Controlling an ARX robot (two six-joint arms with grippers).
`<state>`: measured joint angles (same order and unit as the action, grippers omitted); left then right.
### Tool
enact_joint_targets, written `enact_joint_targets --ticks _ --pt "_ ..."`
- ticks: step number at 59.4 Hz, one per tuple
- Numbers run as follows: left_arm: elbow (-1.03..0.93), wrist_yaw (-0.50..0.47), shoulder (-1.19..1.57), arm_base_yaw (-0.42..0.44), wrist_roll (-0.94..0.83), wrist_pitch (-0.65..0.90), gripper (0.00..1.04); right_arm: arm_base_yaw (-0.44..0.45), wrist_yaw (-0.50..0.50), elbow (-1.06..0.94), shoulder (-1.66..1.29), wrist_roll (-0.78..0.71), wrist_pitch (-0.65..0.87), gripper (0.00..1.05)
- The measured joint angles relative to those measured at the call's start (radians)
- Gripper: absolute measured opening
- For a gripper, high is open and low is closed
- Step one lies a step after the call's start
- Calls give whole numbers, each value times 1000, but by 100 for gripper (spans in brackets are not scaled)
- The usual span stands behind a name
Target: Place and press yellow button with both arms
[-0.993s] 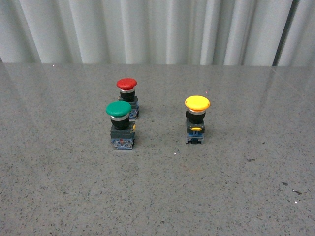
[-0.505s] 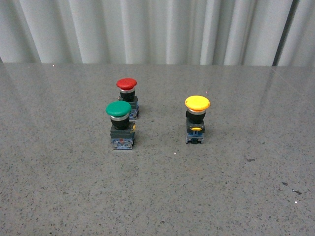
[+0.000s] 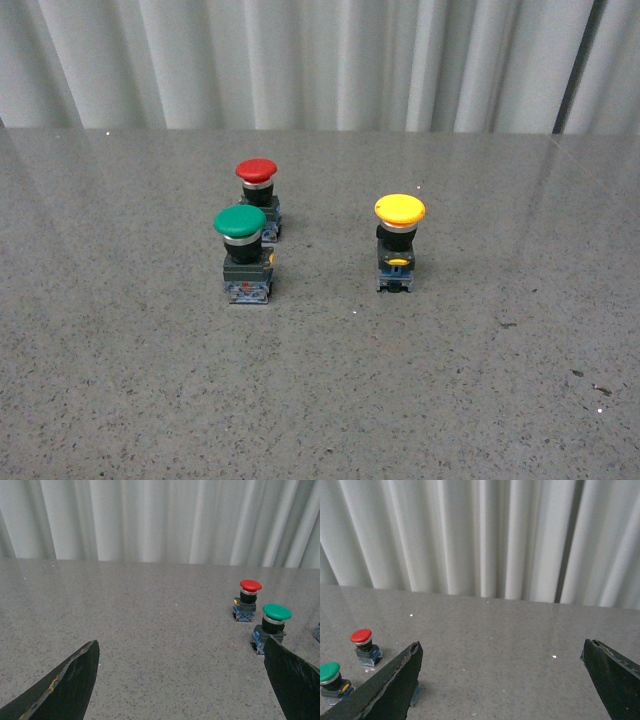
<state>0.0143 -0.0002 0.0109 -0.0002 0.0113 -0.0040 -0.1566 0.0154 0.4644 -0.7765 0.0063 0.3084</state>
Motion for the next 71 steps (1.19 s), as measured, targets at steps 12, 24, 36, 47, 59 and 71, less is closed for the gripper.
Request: enact_joint_targets --ticks 12,24,36,47,59,71 --pt "0 0 0 0 0 0 98 -126 -22 253 -436 8 66 98" --pt "0 0 0 0 0 0 98 -241 -71 385 -676 8 66 98" --pt "0 0 0 0 0 0 98 -327 -94 425 -807 19 55 90" --pt "0 0 0 0 0 0 98 -343 -99 442 -842 19 44 60" --pt "0 0 0 0 0 0 98 -343 -101 467 -894 16 29 1" --pt "0 0 0 0 0 0 98 -373 -109 468 -956 19 44 2"
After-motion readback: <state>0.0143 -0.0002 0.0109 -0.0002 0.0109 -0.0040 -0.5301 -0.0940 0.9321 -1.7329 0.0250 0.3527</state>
